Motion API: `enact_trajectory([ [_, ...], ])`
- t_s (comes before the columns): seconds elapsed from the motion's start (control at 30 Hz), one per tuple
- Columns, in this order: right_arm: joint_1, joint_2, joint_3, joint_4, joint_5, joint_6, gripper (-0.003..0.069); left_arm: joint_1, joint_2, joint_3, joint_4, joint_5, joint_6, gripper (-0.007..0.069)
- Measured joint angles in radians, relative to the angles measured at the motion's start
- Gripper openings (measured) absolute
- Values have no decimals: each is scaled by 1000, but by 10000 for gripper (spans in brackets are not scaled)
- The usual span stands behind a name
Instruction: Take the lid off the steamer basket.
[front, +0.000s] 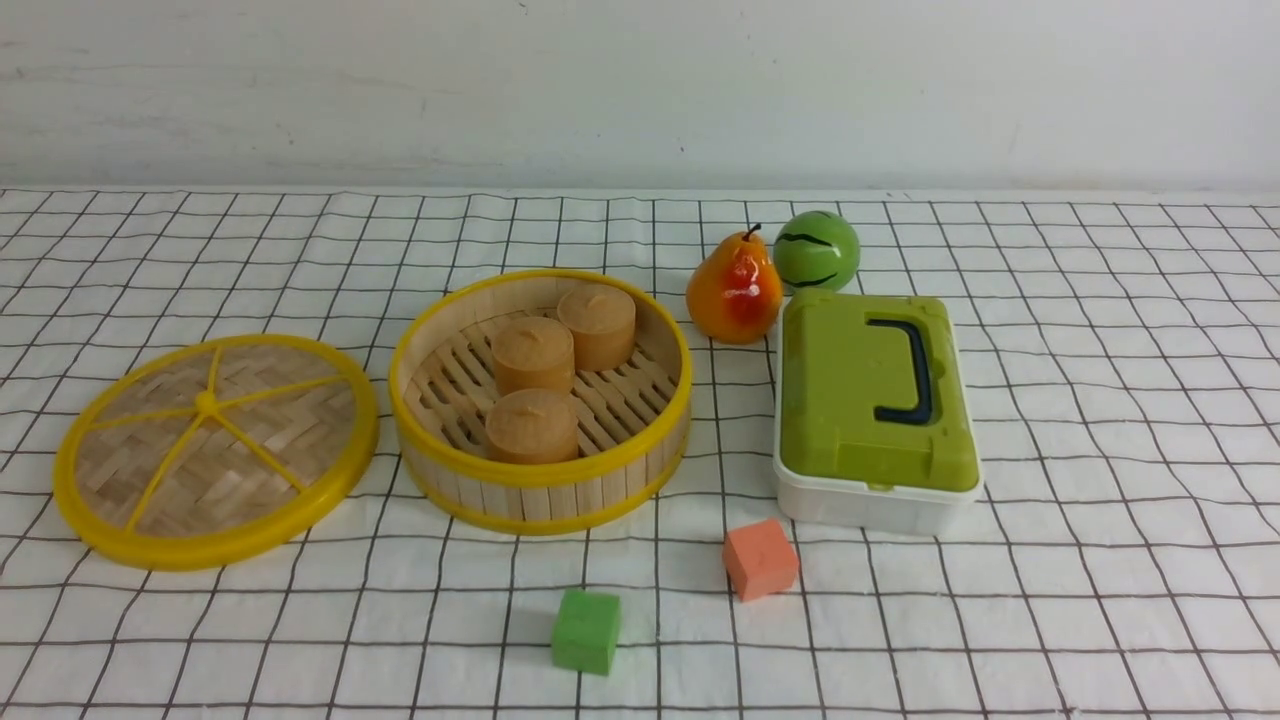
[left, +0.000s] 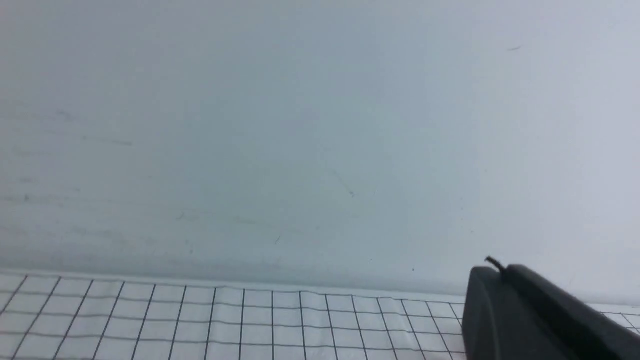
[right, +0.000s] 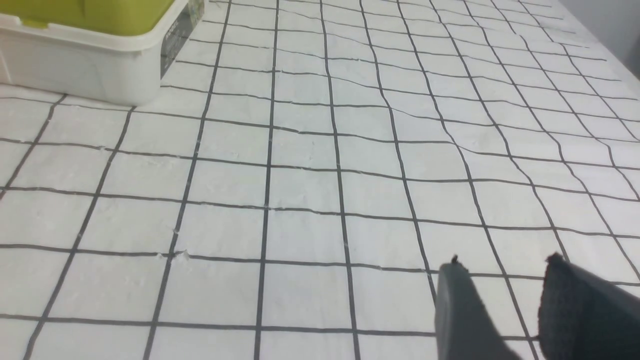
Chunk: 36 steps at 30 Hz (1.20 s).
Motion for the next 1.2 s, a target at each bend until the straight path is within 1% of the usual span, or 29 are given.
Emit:
enact_trajectory([
  [0.07, 0, 0, 0, 0, 0, 0, 240, 0, -113, 138, -91, -50, 113, -13],
  [0.17, 0, 0, 0, 0, 0, 0, 240, 0, -226, 284, -174, -65, 211, -13],
  [0.23, 0, 0, 0, 0, 0, 0, 240, 0, -263, 321, -197, -71, 232, -13],
  [0.33, 0, 0, 0, 0, 0, 0, 240, 0, -389, 460, -317, -134, 295, -13],
  [0.5, 0, 0, 0, 0, 0, 0, 240, -9, -504, 574, -454, -233, 309, -13],
  [0.67, 0, 0, 0, 0, 0, 0, 240, -15, -509, 636, -480, -237, 310, -13],
  [0.87, 0, 0, 0, 0, 0, 0, 240, -21, -511, 668, -484, -254, 310, -13],
  [0.97, 0, 0, 0, 0, 0, 0, 240, -78, -546, 700, -484, -285, 321, -13],
  [1.07, 0, 0, 0, 0, 0, 0, 240, -138, -621, 779, -482, -320, 343, -13],
  [1.13, 0, 0, 0, 0, 0, 0, 240, -162, -693, 862, -433, -349, 350, -13],
  [1.2, 0, 0, 0, 0, 0, 0, 240, -161, -743, 927, -304, -358, 338, -13],
])
